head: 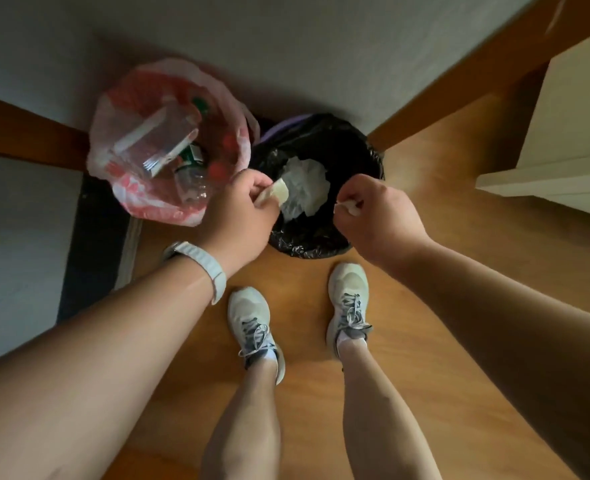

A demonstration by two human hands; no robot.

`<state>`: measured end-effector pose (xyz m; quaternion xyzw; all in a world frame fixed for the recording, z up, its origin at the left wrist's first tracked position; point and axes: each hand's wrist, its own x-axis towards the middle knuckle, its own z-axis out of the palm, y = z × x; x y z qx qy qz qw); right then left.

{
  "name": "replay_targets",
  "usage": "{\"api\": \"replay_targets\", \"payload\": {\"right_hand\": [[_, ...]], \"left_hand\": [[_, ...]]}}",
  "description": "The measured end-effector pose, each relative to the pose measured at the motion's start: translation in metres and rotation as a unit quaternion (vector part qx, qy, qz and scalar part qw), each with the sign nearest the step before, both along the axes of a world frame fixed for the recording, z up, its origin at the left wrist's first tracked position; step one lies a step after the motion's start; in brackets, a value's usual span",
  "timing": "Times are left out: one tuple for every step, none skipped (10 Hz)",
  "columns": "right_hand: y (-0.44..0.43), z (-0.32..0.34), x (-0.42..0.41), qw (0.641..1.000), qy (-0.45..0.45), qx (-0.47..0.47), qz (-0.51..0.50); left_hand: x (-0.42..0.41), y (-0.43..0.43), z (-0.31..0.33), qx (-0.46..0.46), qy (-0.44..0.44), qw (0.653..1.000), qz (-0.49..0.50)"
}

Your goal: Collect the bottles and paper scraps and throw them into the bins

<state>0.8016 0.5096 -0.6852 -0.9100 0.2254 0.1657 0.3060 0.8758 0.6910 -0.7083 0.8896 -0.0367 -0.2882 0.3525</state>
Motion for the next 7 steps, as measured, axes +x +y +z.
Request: {"api": "replay_targets", "payload": {"right_hand": [[-0.009, -0.063, -0.001, 0.999, -0.005, -0.001, 0.034], [-0.02, -0.111, 0.005, 0.997, -0.021, -0.019, 0.066], [-0.025, -0.137, 0.01, 0.995, -0.024, -0.038, 0.091], [-0.025, -0.145, 0.008, 0.993, -0.02, -0.044, 0.108], [-0.025, -0.133, 0.004, 0.992, -0.01, -0.056, 0.115], [-0.025, -0.104, 0.0, 0.987, -0.017, -0.082, 0.136], [-0.024, -0.063, -0.002, 0.981, -0.015, -0.115, 0.157]], "left_hand": [[-0.005, -0.014, -0.049, 0.012, -0.017, 0.999, -0.025], [-0.001, -0.026, -0.089, 0.013, -0.042, 0.998, -0.053], [0.005, -0.033, -0.116, 0.01, -0.068, 0.994, -0.089], [0.01, -0.032, -0.127, 0.014, -0.071, 0.992, -0.103], [0.012, -0.024, -0.111, 0.02, -0.085, 0.99, -0.112], [0.011, -0.01, -0.078, 0.02, -0.103, 0.985, -0.134], [0.011, 0.006, -0.039, 0.028, -0.117, 0.979, -0.164]]}}
